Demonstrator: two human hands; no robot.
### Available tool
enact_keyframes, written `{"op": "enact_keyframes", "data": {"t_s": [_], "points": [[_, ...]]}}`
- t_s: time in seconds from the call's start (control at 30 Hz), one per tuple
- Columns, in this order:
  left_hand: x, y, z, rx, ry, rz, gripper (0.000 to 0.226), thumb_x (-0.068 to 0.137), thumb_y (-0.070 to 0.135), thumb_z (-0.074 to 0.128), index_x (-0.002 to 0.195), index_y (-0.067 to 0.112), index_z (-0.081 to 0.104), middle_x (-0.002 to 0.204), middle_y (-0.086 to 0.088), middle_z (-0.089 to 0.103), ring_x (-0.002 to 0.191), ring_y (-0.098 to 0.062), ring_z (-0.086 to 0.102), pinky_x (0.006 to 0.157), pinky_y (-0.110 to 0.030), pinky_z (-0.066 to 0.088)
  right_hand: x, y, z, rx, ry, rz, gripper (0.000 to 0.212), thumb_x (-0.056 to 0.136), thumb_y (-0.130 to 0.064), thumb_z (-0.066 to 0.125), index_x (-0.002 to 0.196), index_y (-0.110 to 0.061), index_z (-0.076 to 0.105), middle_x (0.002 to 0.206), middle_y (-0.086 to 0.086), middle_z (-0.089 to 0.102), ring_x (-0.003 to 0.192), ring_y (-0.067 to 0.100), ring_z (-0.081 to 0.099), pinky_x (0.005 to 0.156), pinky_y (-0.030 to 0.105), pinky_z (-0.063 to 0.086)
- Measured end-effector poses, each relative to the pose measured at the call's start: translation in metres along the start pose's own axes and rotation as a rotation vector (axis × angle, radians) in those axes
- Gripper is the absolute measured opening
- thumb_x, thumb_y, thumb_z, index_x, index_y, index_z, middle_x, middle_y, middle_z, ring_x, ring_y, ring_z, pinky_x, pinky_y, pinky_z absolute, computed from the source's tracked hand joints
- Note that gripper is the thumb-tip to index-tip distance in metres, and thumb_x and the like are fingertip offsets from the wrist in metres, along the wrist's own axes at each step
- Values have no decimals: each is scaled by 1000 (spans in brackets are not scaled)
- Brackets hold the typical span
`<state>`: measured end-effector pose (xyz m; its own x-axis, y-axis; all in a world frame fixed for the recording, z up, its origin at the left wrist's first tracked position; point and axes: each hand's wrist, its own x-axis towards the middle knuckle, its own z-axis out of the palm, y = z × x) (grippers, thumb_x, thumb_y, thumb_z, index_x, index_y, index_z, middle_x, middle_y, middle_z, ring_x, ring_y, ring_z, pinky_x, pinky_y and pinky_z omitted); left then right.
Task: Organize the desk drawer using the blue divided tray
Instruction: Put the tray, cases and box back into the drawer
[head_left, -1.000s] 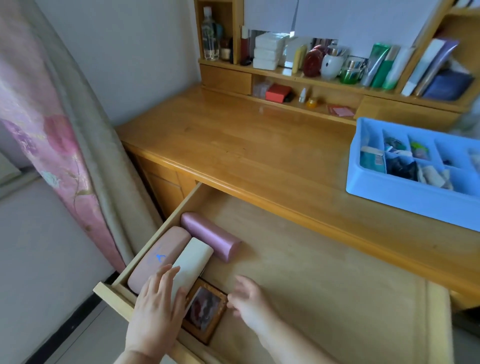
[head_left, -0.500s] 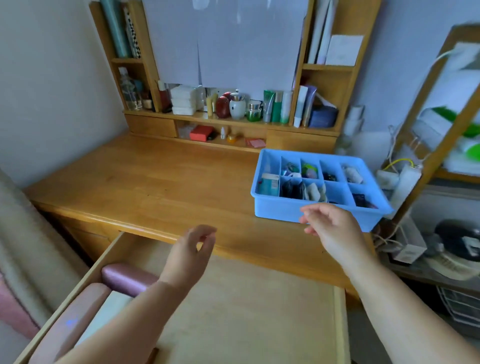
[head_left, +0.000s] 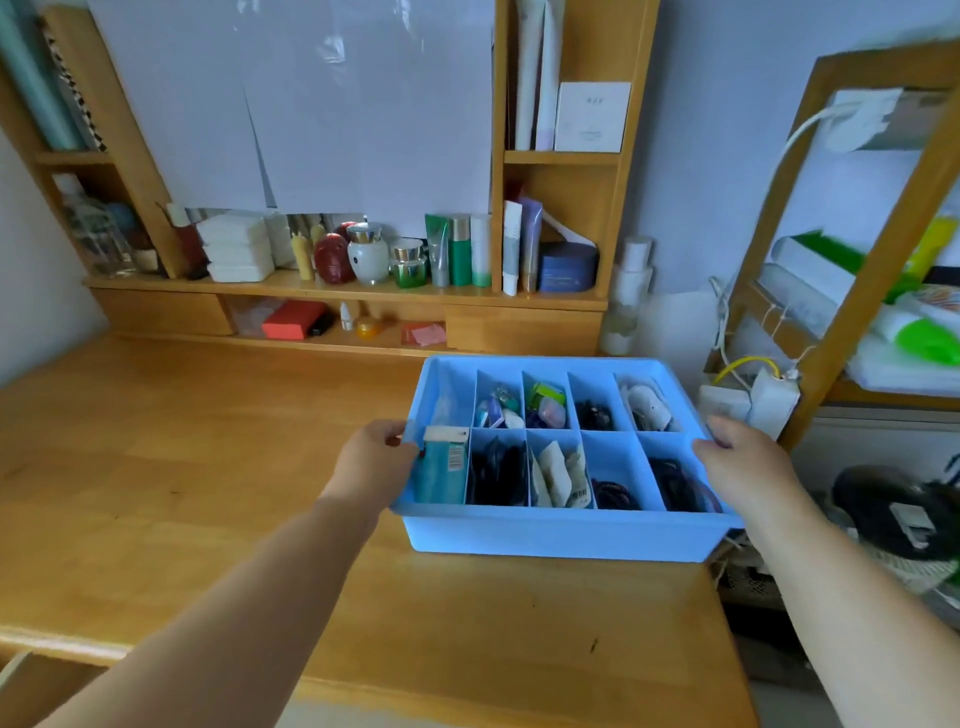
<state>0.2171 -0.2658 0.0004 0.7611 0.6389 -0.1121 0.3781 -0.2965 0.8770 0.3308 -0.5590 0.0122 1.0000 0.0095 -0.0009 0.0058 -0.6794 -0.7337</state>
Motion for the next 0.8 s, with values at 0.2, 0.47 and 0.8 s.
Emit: {"op": "enact_keyframes", "data": {"t_s": [0.2,0.47,0.8], "points": [[4,-2,12,99,26,20,24,91,14,40,84,17,62,64,1,56,52,-15,47,44,-20,32,12,7,-1,22,-15,25,22,96,-14,45,101,-1,63,80,18,58,70,28,53,67,37,43],[-68,-15,-40,79,53,47,22,93,16,45,85,9,65,62,-2,55,49,-14,44,40,-19,29,-70,10,-16,126,-52,27,20,96,-19,46,90,-13,64,63,8,52,54,20,44,52,26,29],[-211,-68,-174,193,12,-27,14,88,18,62,87,23,75,78,-6,74,75,-28,68,70,-38,54,-256,2,-54,555,-436,93,16,92,-13,56,103,-16,69,92,9,73,88,28,67,74,38,52]]}}
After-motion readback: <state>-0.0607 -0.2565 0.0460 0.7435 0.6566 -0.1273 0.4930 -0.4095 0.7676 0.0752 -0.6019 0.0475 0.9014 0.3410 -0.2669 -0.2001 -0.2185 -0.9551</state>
